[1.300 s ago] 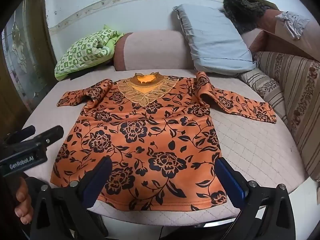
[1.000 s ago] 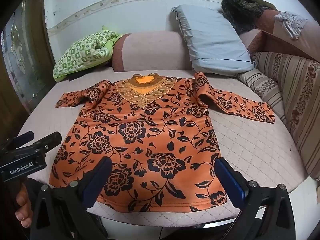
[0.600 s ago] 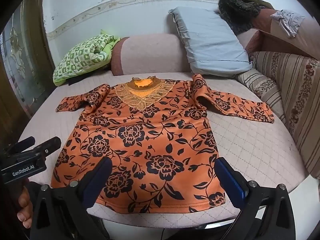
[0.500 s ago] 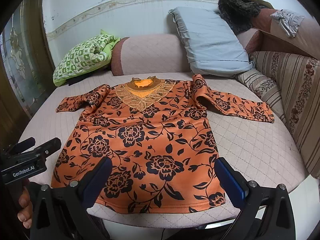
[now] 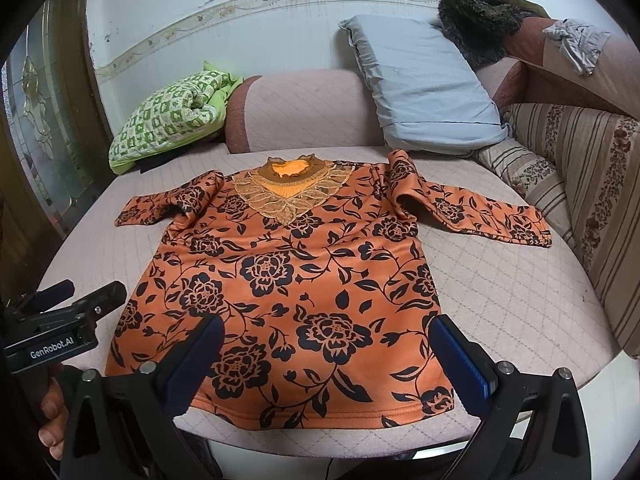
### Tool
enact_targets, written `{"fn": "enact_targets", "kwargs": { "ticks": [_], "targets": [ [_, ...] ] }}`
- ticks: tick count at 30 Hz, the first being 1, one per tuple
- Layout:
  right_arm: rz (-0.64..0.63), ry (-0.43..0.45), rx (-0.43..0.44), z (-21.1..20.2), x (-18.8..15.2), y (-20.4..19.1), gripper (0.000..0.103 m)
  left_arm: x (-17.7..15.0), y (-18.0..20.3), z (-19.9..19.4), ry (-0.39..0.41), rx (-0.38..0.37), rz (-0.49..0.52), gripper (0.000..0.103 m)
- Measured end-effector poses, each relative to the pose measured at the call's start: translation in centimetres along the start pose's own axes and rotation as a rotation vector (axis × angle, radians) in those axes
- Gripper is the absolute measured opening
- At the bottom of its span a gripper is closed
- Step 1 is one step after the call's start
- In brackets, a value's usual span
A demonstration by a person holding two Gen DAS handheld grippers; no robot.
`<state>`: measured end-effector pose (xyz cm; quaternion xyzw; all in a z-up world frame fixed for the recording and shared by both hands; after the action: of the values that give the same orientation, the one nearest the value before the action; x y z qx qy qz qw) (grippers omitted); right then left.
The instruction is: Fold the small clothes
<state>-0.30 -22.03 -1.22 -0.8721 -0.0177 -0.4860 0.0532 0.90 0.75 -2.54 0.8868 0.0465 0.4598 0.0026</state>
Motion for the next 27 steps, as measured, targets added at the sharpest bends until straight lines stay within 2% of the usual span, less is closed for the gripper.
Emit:
{"fn": "enact_targets", "kwargs": {
  "ticks": [27],
  "targets": [
    [-0.013,0.018,0.007,-0.29,0.39,-0.88,0.103,0.04,-0.54,-0.33,-0.006,0.009,-0.011,0.103]
  ]
}}
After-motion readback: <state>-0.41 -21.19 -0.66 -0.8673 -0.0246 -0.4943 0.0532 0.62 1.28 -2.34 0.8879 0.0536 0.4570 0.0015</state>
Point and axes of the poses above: each gripper's, at about its wrist camera, not at the fingertips, and z roughly the way its jaws point, y to its right, x to its top, the point moved 2 cm from there along z, roughly the way its jaws point, and after that the axes turned 13 degrees about y, right-handed, at the moved point
